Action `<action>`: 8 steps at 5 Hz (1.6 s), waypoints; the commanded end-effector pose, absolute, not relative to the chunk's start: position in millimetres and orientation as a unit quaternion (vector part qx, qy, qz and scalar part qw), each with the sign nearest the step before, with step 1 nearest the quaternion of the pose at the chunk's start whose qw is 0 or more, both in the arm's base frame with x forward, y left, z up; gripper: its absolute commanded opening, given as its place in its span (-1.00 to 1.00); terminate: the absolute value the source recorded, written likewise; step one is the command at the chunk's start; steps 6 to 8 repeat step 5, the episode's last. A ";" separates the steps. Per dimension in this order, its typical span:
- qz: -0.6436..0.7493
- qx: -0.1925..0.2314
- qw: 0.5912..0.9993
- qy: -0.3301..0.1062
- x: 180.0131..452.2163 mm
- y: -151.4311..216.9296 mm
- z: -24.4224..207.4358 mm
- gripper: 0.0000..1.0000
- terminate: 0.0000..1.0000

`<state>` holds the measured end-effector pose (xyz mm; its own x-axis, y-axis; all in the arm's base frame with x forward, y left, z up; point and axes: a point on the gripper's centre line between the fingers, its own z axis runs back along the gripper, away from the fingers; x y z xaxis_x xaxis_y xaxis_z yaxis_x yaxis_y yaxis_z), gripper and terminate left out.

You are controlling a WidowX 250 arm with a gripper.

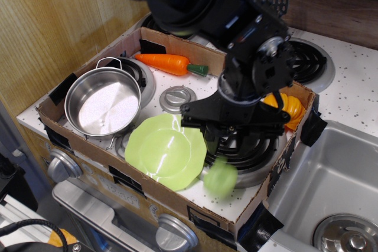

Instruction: Take broccoli out of pan

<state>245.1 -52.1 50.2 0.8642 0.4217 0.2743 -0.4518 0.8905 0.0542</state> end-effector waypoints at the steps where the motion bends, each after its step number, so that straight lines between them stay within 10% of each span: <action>1: 0.218 0.060 0.962 -0.155 254.6 -58.9 72.8 1.00 -1.00; 4: 0.222 0.066 0.959 -0.163 255.5 -58.3 80.7 1.00 -1.00; 5: 0.222 0.066 0.959 -0.163 255.5 -58.3 80.7 1.00 1.00; 8: 0.222 0.066 0.959 -0.163 255.5 -58.3 80.7 1.00 1.00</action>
